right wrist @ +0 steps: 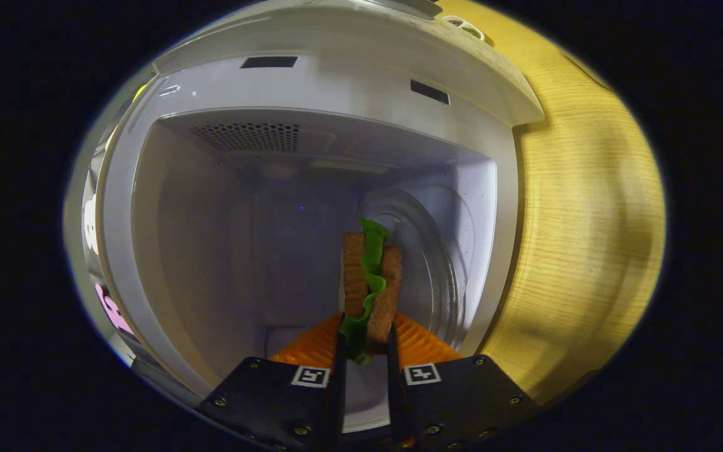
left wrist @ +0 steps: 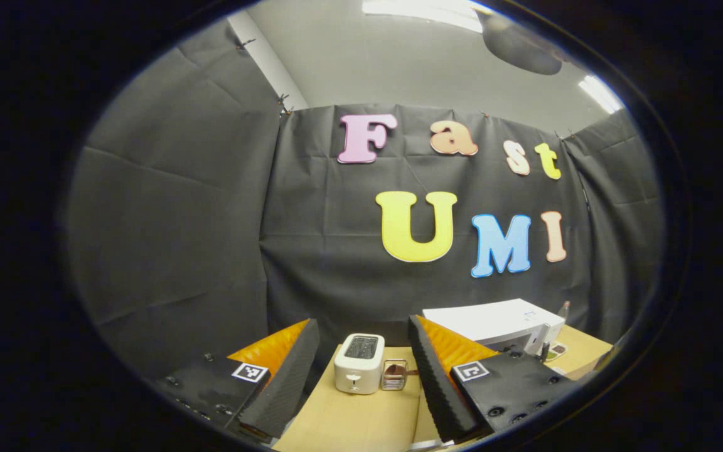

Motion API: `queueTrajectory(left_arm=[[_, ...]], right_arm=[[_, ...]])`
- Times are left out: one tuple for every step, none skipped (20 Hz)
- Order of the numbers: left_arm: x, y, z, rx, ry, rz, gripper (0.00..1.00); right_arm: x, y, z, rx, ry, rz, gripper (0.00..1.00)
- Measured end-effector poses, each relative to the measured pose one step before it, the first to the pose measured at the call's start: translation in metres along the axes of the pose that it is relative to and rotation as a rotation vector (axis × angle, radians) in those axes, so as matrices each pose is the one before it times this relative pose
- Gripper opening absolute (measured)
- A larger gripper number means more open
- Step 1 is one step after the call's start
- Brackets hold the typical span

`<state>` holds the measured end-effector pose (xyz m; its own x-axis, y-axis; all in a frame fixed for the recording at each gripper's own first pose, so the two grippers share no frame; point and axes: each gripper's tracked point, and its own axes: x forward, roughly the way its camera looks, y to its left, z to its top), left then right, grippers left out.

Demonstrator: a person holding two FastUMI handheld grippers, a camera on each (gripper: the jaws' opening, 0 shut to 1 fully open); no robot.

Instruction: Open the microwave oven with the left hand, put the food in, and close the microwave oven.

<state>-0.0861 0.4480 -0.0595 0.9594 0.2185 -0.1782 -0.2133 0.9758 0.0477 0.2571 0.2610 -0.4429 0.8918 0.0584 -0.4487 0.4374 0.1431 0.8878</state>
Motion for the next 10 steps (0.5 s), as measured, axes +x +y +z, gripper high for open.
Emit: queueTrajectory(left_arm=[[0.00145,-0.00369,-0.00164,-0.00750,0.00153,-0.01520,0.93],[0.00275,-0.00512,-0.00199,-0.00890,0.00122,-0.01584,0.91],[0.00261,-0.00301,0.00046,-0.00420,-0.00031,-0.01132,0.90],[0.00400,-0.00223,0.00042,-0.00159,-0.00087,-0.00913,0.90],[0.00332,-0.00393,0.00087,-0.00223,-0.00389,-0.01132,0.90],[0.00355,-0.00594,-0.00110,-0.00348,-0.00541,-0.01322,0.90],[0.00322,-0.00489,0.00138,-0.00342,-0.00376,-0.01321,0.90],[0.00240,-0.00630,-0.00040,-0.00400,-0.00291,-0.01533,0.90],[0.00359,-0.00526,0.00077,-0.00157,-0.00278,-0.01632,0.90],[0.00389,-0.00440,0.00004,0.00037,-0.00299,-0.01031,0.90]], right_arm=[[0.00049,-0.00187,-0.00144,0.00005,0.01423,-0.01275,0.34],[-0.00498,-0.00319,0.00130,-0.00473,0.01248,-0.01388,0.34],[0.00105,-0.00180,-0.00137,-0.00670,0.01247,-0.01450,0.47],[-0.00939,-0.00607,0.00252,-0.01625,0.00791,-0.03116,0.40],[-0.00417,-0.00647,0.00186,-0.02572,0.00282,-0.03373,0.47],[-0.00822,-0.00237,-0.00011,-0.02046,0.00969,-0.00620,0.47],[-0.00467,-0.00265,-0.00041,-0.02767,0.00592,-0.01457,0.56],[-0.00630,-0.00352,-0.00067,-0.03667,0.00571,-0.01348,0.58],[-0.00974,-0.00168,0.00032,-0.03245,0.00531,-0.00750,0.59],[-0.00857,0.00035,0.00122,-0.03356,0.00245,0.00416,0.58]])
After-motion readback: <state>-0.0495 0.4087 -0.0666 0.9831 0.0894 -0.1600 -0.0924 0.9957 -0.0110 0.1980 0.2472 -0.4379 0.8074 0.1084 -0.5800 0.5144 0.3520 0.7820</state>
